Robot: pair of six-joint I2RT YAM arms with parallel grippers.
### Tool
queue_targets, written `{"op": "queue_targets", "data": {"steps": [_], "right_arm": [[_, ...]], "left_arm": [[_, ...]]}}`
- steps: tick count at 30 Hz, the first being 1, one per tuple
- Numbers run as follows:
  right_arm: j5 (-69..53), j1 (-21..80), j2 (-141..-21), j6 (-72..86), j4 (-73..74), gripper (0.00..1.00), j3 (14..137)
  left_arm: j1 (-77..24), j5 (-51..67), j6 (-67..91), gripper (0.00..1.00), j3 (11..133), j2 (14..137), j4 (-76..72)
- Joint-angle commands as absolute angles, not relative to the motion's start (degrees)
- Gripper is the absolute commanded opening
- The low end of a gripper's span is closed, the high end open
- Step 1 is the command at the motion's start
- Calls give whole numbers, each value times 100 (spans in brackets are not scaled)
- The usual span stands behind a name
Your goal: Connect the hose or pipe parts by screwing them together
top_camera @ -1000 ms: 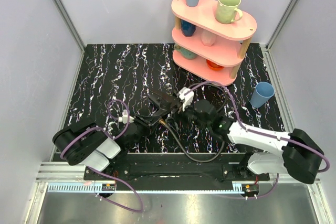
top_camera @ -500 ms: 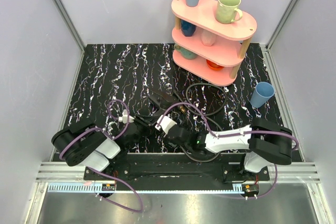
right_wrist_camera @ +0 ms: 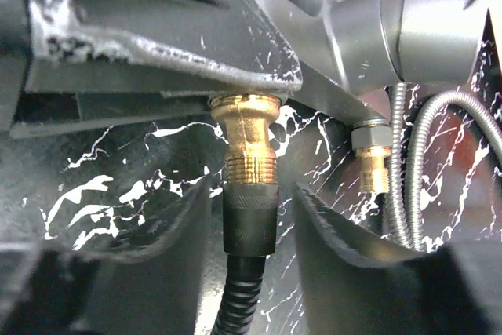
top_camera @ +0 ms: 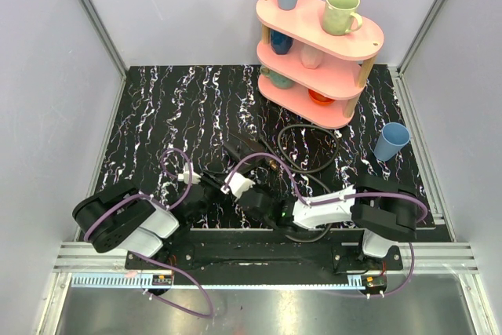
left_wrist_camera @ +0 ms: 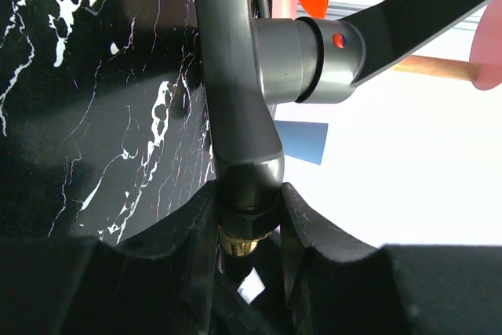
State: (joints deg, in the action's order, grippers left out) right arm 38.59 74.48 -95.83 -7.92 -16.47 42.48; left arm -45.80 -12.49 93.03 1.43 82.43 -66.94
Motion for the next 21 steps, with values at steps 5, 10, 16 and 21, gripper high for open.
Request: {"op": "queue_targets", "data": {"steps": [5,10,16,21], "right_arm": [[4351,7488,-9589,-791,-2320,3,4500],[2798,6665,-9194,-493,-2759,0,4342],[223,6127,-9526,-335,-2708,0,4815],[-1290,5803,-10053,-115,-2513,0,5378]], "left_arm": [[-4650,-1301,9256,0,-456,8235,-8903],[-4764,-1836,9132,0,-957,8104,-8859],[-4764,-1802,8711,0,-879,8077,-8806],[-4764,-1907,8665,0,-1063,8428,-9009]]}}
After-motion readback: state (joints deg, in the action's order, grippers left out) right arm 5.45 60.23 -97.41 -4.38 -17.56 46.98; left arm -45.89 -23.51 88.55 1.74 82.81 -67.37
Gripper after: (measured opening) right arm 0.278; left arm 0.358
